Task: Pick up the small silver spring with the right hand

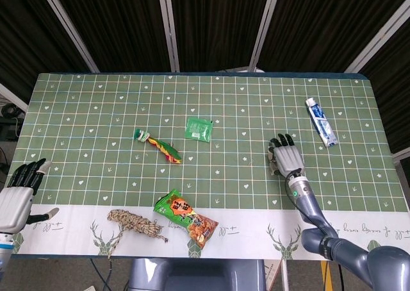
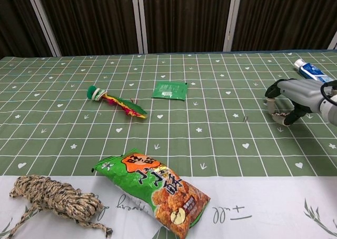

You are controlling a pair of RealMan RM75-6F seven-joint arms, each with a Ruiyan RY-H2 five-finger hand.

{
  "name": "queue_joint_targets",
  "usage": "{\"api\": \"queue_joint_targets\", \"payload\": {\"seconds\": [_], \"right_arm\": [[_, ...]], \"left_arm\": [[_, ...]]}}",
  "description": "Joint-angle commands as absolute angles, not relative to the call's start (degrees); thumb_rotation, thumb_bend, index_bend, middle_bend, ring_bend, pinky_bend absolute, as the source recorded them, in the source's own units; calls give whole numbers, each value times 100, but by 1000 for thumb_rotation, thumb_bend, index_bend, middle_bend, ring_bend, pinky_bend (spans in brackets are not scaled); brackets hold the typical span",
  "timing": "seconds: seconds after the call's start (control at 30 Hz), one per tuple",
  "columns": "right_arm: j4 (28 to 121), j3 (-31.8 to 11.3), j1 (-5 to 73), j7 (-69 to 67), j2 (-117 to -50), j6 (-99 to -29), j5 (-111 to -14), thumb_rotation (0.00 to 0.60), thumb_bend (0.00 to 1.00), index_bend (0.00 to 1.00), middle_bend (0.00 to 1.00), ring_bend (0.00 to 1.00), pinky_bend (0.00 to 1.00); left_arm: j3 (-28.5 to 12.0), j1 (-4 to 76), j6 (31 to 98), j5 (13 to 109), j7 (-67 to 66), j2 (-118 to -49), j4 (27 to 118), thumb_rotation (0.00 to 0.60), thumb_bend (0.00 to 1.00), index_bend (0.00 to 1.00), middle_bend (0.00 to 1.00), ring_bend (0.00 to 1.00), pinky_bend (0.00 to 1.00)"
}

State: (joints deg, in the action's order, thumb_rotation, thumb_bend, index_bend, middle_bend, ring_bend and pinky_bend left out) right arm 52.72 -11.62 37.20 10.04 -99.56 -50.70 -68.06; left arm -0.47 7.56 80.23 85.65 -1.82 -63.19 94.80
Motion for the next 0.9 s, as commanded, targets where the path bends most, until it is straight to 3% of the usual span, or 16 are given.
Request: {"api": "queue_joint_targets", "payload": {"seconds": [0.03,0.77,0.9], "right_arm": [[5500,-1298,3712,984,-9897,-5101,-6661,600,371,561,164,0,0],[7579,-2266,3820,1846,-9391,-5764,-5168,600,372,574,165,0,0],[7839,-2273,3867,2079,-9340,-5899,-4998,600,372,575,165,0,0]], "left_arm": [[-45,756,8020,8565,-179,-6318,9480,600,70,0,0,0,0],[-29,746,8065,8637,-137,-6314,9449,600,71,0,0,0,0],[-27,750,8061,8644,-122,-6312,9442,600,70,0,0,0,0]]}}
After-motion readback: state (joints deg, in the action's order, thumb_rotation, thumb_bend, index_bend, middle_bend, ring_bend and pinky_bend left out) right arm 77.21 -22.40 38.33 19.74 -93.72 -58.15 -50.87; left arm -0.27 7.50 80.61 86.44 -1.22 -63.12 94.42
